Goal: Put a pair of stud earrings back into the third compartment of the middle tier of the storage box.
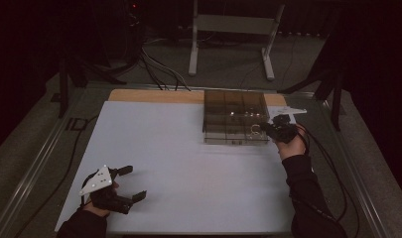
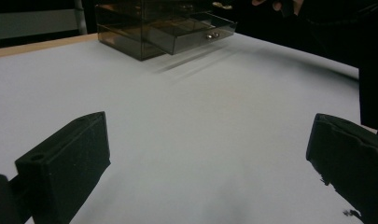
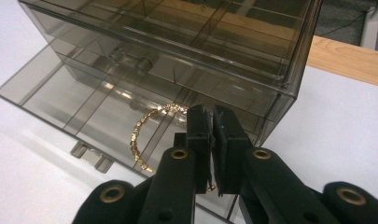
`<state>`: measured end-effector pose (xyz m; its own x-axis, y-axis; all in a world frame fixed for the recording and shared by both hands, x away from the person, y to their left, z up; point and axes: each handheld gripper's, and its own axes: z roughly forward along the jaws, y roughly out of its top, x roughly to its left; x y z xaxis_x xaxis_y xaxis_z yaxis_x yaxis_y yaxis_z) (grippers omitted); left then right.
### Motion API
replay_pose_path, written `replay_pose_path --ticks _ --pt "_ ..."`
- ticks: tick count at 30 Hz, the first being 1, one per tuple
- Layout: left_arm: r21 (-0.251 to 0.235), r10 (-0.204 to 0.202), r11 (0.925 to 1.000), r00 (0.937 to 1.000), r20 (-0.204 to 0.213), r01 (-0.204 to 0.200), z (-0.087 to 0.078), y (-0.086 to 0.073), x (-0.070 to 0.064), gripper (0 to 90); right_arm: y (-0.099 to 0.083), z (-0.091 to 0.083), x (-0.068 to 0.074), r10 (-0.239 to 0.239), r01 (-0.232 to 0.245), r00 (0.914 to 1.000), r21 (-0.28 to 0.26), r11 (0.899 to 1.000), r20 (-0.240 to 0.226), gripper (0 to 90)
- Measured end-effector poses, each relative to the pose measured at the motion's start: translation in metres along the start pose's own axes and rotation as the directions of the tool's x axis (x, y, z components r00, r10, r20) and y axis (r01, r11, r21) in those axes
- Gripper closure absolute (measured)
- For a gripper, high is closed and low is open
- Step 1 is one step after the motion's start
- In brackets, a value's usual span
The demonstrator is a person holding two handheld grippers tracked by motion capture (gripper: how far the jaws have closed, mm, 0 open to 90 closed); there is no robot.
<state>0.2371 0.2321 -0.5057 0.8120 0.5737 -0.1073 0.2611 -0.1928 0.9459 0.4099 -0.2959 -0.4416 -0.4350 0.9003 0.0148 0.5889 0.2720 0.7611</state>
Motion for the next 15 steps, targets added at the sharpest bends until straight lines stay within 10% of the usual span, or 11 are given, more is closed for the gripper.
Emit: replay_pose_path --ticks 15 --pt "-0.003 -0.005 1.0 1.0 0.001 0.005 0.0 0.0 0.001 0.6 -0.005 0.02 -0.001 0.016 -0.017 0.9997 0.04 0.999 0.02 86.1"
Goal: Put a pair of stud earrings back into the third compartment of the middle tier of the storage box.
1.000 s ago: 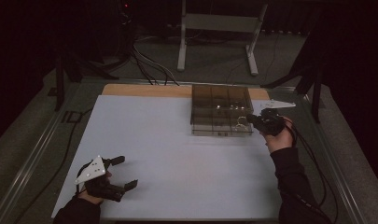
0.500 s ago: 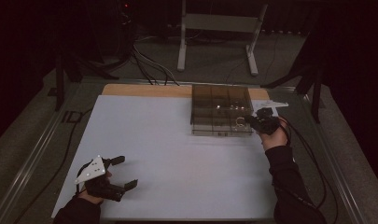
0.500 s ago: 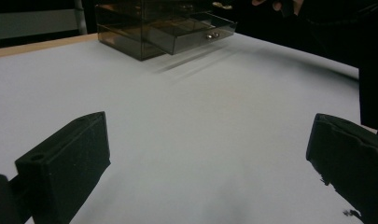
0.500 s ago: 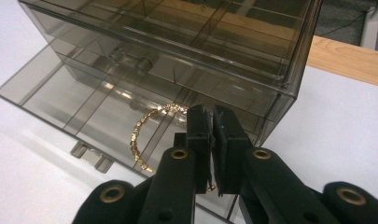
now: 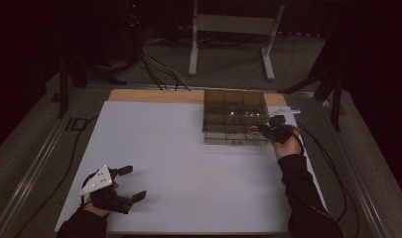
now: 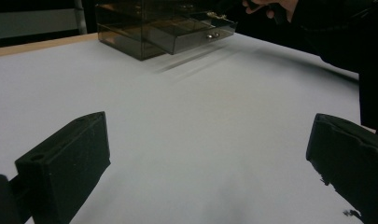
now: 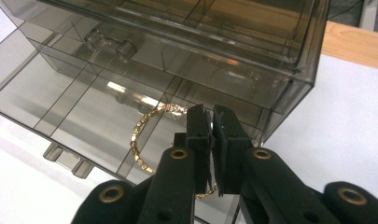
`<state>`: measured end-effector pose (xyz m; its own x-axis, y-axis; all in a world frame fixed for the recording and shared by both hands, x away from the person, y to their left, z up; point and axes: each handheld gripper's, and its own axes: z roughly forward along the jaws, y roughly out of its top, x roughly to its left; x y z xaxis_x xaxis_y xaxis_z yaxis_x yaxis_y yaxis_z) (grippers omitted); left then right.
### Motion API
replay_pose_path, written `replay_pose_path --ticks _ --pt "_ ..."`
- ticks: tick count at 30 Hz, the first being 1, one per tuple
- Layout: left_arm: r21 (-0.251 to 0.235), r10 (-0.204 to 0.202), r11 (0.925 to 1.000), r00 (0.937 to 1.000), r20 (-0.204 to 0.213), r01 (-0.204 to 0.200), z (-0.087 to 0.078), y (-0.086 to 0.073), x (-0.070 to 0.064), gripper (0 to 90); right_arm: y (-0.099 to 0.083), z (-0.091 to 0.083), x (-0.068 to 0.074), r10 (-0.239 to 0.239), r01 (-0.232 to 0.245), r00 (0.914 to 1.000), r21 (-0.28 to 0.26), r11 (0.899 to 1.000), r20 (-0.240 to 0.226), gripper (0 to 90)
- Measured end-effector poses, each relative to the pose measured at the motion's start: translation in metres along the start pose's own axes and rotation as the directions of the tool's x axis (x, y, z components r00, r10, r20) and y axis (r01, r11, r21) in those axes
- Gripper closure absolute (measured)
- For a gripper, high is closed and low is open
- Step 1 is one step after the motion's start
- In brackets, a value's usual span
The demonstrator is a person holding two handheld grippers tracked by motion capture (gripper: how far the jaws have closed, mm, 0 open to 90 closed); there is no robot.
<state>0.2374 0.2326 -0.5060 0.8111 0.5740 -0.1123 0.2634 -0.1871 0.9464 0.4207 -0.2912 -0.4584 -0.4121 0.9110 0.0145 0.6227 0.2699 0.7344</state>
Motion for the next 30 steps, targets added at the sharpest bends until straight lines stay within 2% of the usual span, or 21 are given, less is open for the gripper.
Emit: replay_pose_path --ticks 10,12,18,21,27,30 --pt "0.0 -0.002 1.0 1.0 0.0 0.002 0.0 0.0 0.001 0.6 -0.002 0.007 0.002 -0.003 0.003 1.0 0.019 1.0 0.007 84.9" --pt "0.001 0.0 1.0 1.0 -0.001 0.0 0.0 0.0 0.0 0.6 -0.002 0.006 0.001 0.008 -0.008 0.9999 0.01 1.0 0.012 80.0" --pt "0.002 0.001 1.0 1.0 -0.001 -0.001 0.0 0.0 0.0 0.6 0.0 0.0 0.003 0.014 -0.015 0.9996 -0.027 1.0 -0.026 61.0" --pt "0.0 -0.001 1.0 1.0 -0.001 0.001 0.0 0.0 0.0 0.6 0.003 -0.004 0.008 0.001 -0.003 0.9994 -0.049 0.999 -0.035 52.2" --pt "0.001 0.0 1.0 1.0 0.0 0.0 0.0 0.0 0.0 0.6 0.009 -0.014 0.022 -0.017 0.011 0.9973 -0.082 0.997 -0.071 40.1" --pt "0.002 0.0 1.0 1.0 0.0 0.0 0.0 0.0 -0.001 0.6 0.013 -0.02 0.028 -0.01 -0.001 0.9951 -0.112 0.994 -0.099 34.7"
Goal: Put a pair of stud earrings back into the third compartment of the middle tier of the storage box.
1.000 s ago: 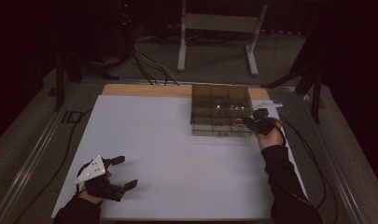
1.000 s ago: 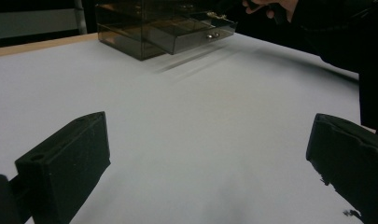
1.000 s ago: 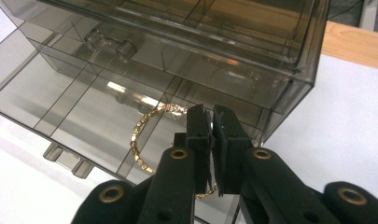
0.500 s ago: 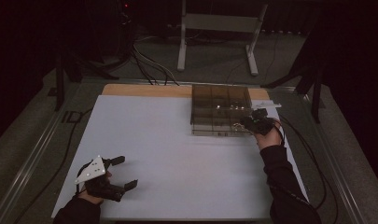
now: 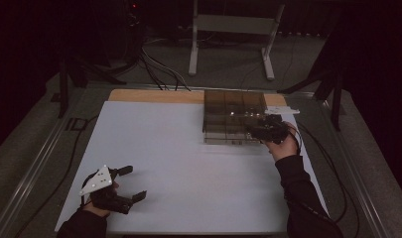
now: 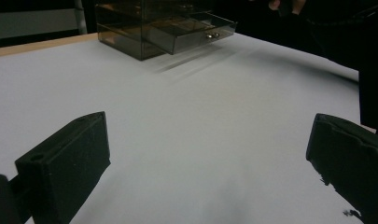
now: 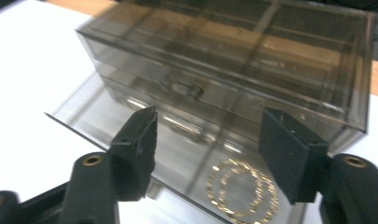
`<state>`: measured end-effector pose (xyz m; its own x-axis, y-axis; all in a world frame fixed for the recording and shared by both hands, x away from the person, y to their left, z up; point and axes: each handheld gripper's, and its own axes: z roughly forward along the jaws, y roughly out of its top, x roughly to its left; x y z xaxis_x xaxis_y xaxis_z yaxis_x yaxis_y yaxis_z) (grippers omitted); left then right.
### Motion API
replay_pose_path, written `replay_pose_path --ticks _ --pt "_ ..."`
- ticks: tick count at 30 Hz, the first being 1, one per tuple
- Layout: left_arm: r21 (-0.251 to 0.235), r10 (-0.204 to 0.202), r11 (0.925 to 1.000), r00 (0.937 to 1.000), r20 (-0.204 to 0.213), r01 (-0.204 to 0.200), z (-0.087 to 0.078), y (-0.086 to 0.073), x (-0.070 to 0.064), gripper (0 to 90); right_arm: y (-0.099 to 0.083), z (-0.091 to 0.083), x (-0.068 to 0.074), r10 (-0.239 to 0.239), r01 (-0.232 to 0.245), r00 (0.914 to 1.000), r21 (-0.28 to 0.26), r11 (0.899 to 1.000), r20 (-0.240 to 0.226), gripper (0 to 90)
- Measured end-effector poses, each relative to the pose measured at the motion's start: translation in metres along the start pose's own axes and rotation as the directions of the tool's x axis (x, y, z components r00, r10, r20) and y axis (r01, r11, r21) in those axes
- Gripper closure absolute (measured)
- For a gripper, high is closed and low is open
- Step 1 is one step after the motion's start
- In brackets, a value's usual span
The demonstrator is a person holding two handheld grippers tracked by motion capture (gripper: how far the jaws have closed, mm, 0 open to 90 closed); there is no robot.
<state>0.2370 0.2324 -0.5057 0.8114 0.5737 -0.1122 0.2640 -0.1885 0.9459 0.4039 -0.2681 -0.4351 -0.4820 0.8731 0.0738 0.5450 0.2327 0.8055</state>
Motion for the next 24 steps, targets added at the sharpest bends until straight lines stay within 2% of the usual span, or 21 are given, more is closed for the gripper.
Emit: replay_pose_path --ticks 5,7,8,10,13,18,24 --pt "0.0 0.003 1.0 1.0 0.0 -0.003 0.0 0.0 0.0 0.6 0.004 -0.007 0.012 -0.001 0.0 0.9986 -0.025 1.0 -0.053 22.6" --pt "-0.001 0.004 1.0 1.0 0.0 -0.004 0.0 0.0 0.0 0.6 0.004 -0.009 0.016 -0.014 0.011 0.9958 -0.024 1.0 -0.091 16.9" --pt "-0.001 0.004 1.0 1.0 0.0 -0.004 0.0 0.0 0.0 0.6 0.004 -0.009 0.016 -0.014 0.011 0.9958 -0.024 1.0 -0.091 16.9" --pt "-0.001 0.002 1.0 1.0 0.001 -0.002 0.0 0.0 0.0 0.6 0.002 -0.01 0.019 -0.018 0.016 0.9916 -0.021 1.0 -0.128 13.1" --pt "-0.003 0.001 1.0 1.0 0.0 -0.001 -0.001 0.0 0.001 0.6 -0.001 -0.01 0.022 -0.037 0.035 0.9892 -0.016 0.999 -0.142 5.0" --pt "0.0 0.002 1.0 1.0 0.0 -0.002 0.0 0.0 0.0 0.6 -0.004 -0.014 0.029 -0.064 0.062 0.987 -0.022 0.998 -0.147 1.2" --pt "-0.001 0.003 1.0 1.0 -0.001 -0.003 0.0 0.0 0.0 0.6 -0.013 -0.017 0.039 -0.081 0.077 0.9794 -0.028 0.997 -0.185 0.0"
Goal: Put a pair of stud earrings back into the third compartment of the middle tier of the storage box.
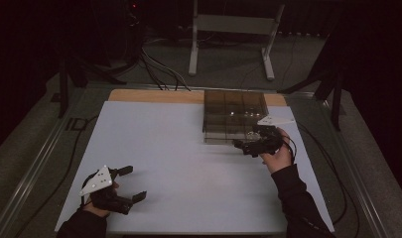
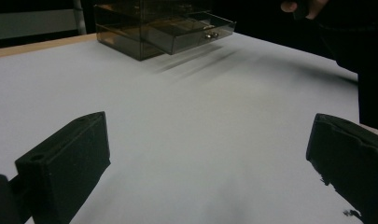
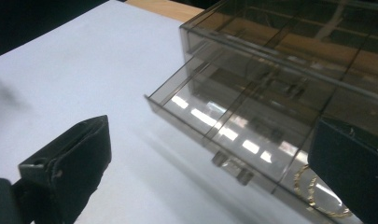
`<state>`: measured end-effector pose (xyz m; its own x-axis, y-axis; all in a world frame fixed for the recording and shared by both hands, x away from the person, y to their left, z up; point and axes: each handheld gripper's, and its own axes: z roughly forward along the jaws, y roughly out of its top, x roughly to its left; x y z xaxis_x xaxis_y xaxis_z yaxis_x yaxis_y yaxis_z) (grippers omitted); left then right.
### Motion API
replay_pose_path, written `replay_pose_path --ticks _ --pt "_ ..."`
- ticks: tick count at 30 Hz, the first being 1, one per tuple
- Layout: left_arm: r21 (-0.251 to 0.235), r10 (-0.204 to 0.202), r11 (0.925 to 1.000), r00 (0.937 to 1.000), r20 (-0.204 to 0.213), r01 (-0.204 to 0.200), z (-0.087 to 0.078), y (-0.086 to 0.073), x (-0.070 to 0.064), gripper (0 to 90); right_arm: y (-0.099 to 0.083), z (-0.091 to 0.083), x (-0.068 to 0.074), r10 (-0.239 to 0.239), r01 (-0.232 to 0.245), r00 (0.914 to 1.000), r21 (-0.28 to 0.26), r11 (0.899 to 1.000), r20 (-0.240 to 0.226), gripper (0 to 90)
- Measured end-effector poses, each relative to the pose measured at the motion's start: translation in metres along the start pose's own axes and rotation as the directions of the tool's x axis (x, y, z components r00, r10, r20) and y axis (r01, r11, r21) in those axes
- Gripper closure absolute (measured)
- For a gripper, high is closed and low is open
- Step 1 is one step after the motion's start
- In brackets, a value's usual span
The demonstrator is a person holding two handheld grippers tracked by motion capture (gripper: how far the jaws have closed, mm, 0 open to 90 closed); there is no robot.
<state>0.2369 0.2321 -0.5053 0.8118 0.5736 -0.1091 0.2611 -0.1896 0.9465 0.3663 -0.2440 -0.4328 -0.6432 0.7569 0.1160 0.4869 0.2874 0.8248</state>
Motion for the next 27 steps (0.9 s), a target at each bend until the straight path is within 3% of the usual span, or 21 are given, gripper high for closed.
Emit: replay_pose_path --ticks 5,14,27 --pt "0.002 0.001 1.0 1.0 0.002 -0.001 0.0 0.0 0.0 0.6 -0.01 0.001 0.01 -0.012 0.012 0.9995 0.002 1.0 -0.029 0.0" --pt "0.004 0.003 1.0 1.0 0.003 -0.003 0.001 -0.001 -0.001 0.6 -0.026 0.002 0.028 -0.052 0.052 0.998 0.004 0.999 -0.037 0.0" --pt "0.008 0.007 0.9999 1.0 0.004 -0.007 0.001 -0.001 -0.001 0.6 -0.056 0.005 0.039 -0.079 0.079 0.9901 -0.006 0.997 -0.116 0.0"
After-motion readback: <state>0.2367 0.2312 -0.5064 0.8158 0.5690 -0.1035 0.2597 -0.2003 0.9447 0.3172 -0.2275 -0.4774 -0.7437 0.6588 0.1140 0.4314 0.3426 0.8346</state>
